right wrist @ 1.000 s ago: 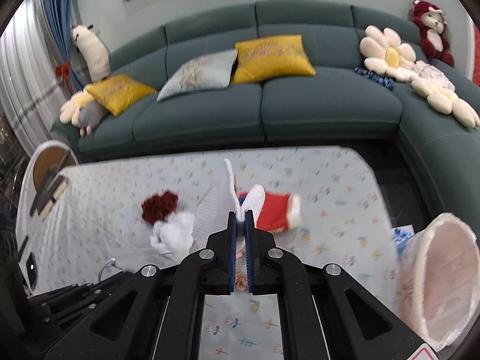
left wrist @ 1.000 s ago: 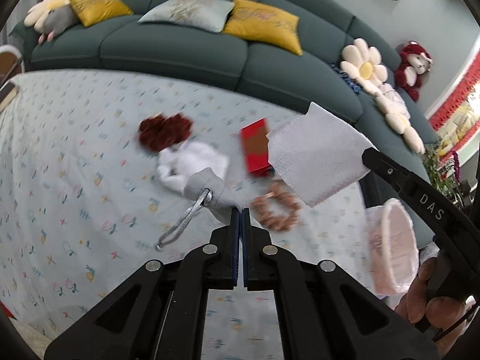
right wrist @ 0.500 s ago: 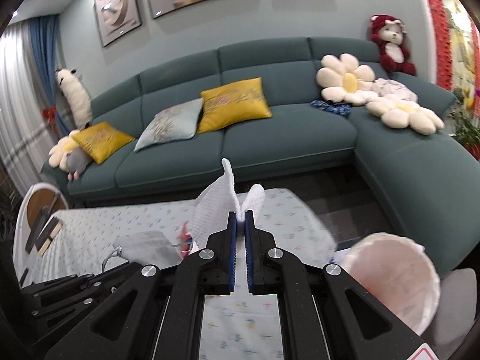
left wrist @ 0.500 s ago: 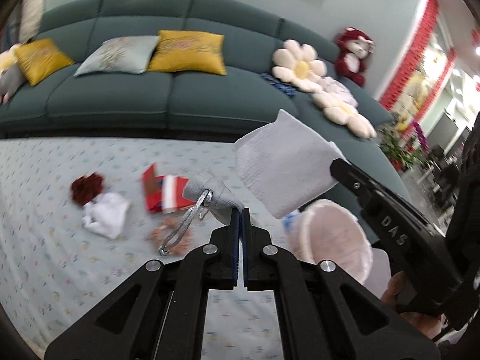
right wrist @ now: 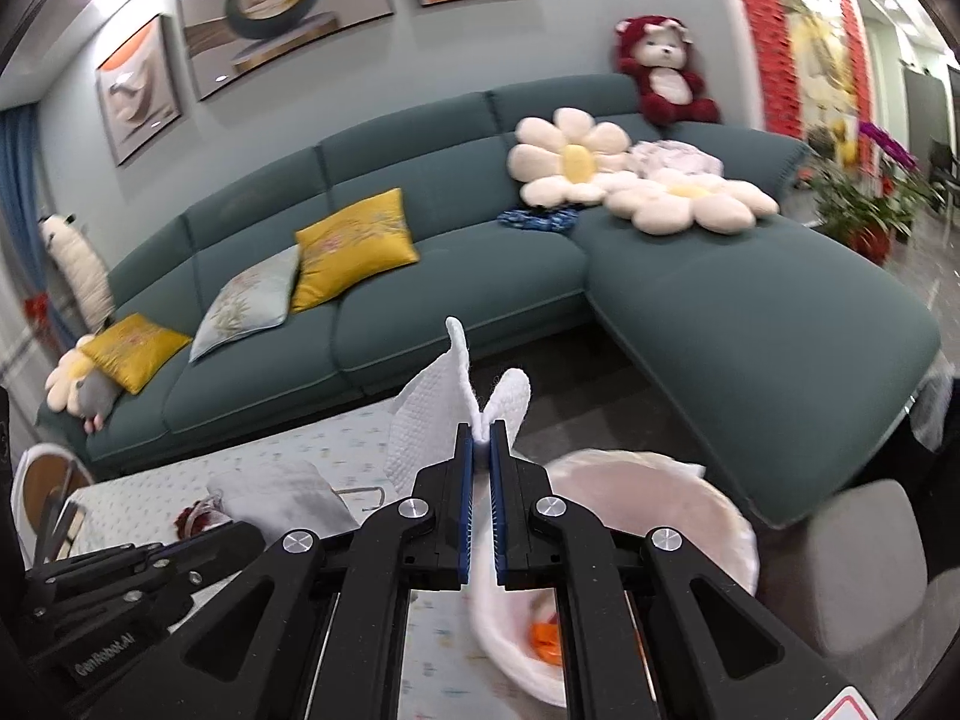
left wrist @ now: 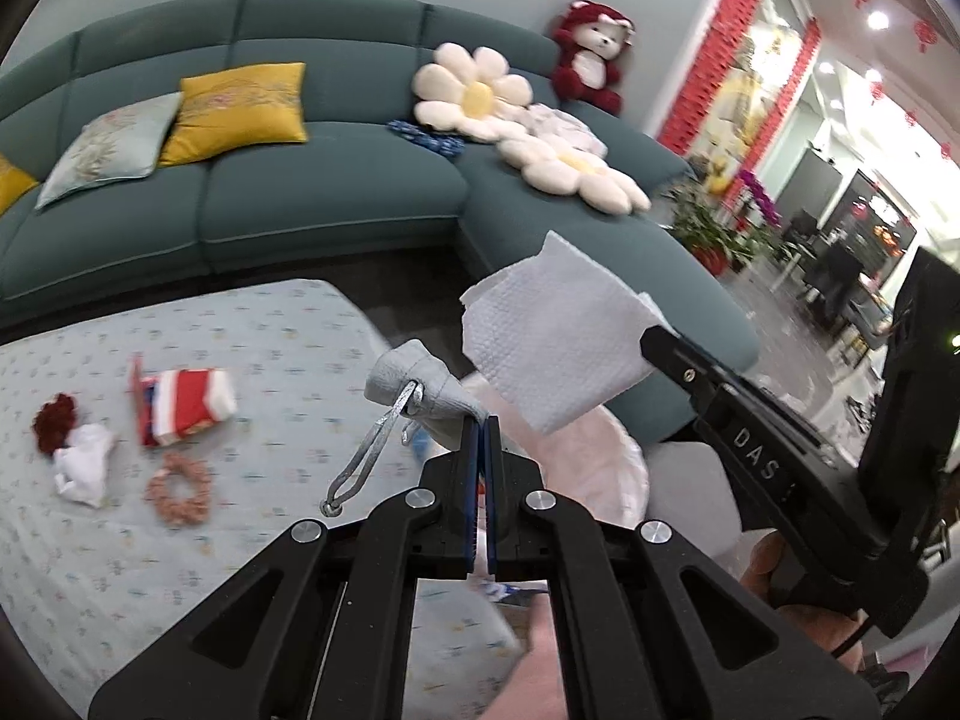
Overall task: Collect trash
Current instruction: 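Carry the pouch and tissue to the bin and release them inside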
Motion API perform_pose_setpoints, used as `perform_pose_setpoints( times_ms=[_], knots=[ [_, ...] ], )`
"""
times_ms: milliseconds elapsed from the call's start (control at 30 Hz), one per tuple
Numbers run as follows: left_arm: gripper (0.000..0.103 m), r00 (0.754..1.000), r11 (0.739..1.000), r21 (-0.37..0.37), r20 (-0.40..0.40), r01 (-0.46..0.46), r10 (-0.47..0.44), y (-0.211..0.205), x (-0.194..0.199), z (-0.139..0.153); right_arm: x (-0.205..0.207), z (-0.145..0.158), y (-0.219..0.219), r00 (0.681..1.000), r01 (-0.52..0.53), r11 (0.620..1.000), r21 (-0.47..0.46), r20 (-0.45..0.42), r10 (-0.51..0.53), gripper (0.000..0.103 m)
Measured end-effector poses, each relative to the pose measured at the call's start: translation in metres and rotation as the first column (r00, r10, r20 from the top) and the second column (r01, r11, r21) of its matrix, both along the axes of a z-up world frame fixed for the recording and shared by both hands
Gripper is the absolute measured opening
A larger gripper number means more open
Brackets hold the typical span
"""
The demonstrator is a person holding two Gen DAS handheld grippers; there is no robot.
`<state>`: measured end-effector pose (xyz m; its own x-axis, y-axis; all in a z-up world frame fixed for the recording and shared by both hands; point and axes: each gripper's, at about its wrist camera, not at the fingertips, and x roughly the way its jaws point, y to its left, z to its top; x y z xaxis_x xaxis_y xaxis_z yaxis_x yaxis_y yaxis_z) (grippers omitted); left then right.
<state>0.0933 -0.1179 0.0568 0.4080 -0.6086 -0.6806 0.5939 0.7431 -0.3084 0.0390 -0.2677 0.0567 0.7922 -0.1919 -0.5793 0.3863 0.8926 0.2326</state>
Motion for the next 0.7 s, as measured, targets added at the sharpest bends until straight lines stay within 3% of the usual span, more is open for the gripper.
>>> perform_pose_setpoints(
  times_ms=[367, 400, 467, 500, 600, 700],
  knots=[
    [0.003, 0.994, 0.995, 0.003, -0.035, 0.102, -0.102, -0.063, -0.017, -0.015, -0.029, -0.036, -0.055, 0.994, 0.1, 0.993, 0.066, -0.048, -0.097, 0.006],
    [0.008, 0.994, 0.995, 0.008, -0.039, 0.102, -0.102, -0.068, -0.017, -0.017, -0.029, -0.038, -0.058, 0.994, 0.105, 0.992, 0.073, -0.052, -0.101, 0.009],
    [0.032, 0.994, 0.995, 0.005, -0.052, 0.096, -0.096, -0.072, -0.016, -0.021, -0.03, -0.041, -0.065, 0.991, 0.124, 0.989, 0.074, -0.06, -0.12, 0.013],
    [0.037, 0.994, 0.996, 0.0, -0.054, 0.091, -0.091, -0.073, -0.017, -0.022, -0.031, -0.043, -0.066, 0.991, 0.126, 0.989, 0.077, -0.063, -0.121, 0.015],
    [0.044, 0.996, 0.997, -0.004, -0.04, 0.083, -0.083, -0.076, -0.019, -0.022, -0.034, -0.049, -0.072, 0.988, 0.141, 0.986, 0.087, -0.074, -0.135, 0.027],
    [0.046, 0.996, 0.997, 0.002, -0.043, 0.077, -0.077, -0.075, -0.019, -0.023, -0.037, -0.051, -0.076, 0.987, 0.148, 0.985, 0.092, -0.076, -0.141, 0.031]
  ],
)
